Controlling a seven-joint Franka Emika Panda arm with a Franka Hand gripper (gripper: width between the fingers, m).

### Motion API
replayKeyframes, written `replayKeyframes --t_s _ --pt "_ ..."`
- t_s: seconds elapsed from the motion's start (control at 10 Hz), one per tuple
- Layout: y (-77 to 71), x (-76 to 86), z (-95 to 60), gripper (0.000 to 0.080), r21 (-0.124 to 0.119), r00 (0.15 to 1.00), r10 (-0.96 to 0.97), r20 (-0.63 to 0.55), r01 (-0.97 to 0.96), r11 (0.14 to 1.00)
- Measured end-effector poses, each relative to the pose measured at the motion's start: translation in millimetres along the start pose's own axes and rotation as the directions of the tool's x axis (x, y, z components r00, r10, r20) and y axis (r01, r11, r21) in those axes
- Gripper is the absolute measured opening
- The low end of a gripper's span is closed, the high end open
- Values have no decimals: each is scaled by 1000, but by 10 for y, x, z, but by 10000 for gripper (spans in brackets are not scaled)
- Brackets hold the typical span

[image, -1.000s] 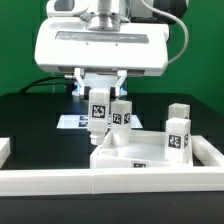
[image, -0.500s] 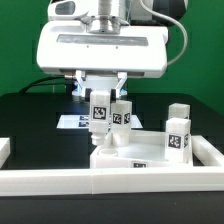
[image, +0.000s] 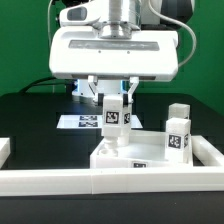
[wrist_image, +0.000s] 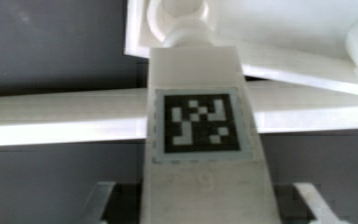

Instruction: Assemble square table

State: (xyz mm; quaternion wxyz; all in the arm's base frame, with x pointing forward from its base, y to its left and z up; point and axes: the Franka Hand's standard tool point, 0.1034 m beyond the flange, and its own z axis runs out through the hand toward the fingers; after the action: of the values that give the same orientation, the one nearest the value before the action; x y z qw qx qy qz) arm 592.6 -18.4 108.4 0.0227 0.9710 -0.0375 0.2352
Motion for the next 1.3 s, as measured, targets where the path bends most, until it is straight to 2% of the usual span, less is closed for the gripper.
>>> replayKeyframes --t_s 1.0,1.3 --pt "40 -121 113 291 -9 1000 -1 25 1 1000" --pt "55 -128 159 291 -25 1000 -10 -6 9 1000"
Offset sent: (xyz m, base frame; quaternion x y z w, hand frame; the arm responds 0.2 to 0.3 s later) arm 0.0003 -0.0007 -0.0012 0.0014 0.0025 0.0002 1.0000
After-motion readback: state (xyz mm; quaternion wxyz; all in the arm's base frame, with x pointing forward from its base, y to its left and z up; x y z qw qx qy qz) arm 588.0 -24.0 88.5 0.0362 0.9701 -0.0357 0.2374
